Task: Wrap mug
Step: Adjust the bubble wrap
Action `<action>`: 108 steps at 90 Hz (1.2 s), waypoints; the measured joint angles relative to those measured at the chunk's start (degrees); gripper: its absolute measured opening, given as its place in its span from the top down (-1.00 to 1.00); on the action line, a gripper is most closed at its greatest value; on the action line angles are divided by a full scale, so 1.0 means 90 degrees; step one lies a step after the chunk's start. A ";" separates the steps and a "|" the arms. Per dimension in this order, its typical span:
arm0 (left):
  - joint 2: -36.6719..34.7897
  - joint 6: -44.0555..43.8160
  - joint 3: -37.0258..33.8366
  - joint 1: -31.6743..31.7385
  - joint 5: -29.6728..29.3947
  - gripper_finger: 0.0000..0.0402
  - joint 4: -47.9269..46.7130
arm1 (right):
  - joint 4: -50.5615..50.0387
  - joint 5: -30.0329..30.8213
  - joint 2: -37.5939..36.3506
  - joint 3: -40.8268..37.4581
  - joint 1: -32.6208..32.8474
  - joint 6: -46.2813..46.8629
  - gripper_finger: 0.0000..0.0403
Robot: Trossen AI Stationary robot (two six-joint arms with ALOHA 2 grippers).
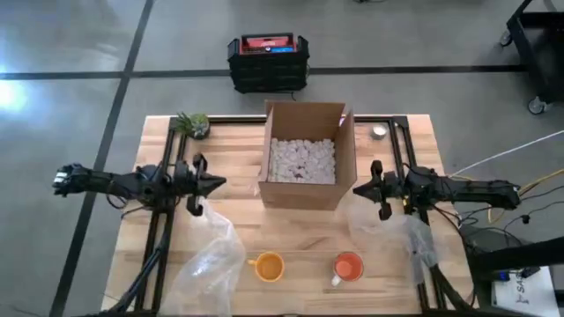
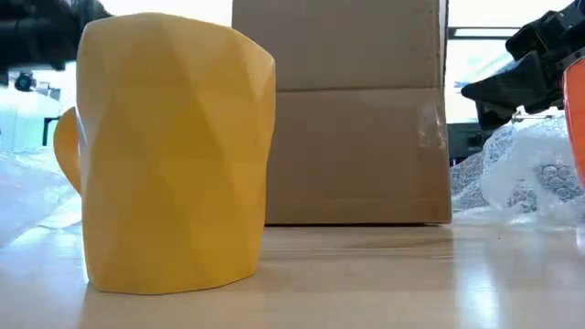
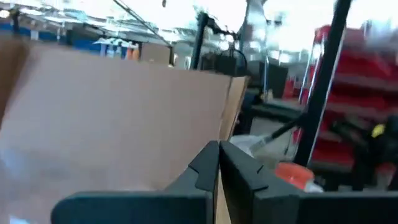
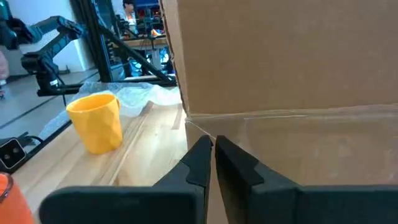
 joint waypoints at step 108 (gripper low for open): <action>0.4016 -0.4614 0.0844 -0.2304 -0.0148 1.00 -0.3171 | -0.0005 0.0193 -0.0002 0.0000 -0.0002 0.1982 0.96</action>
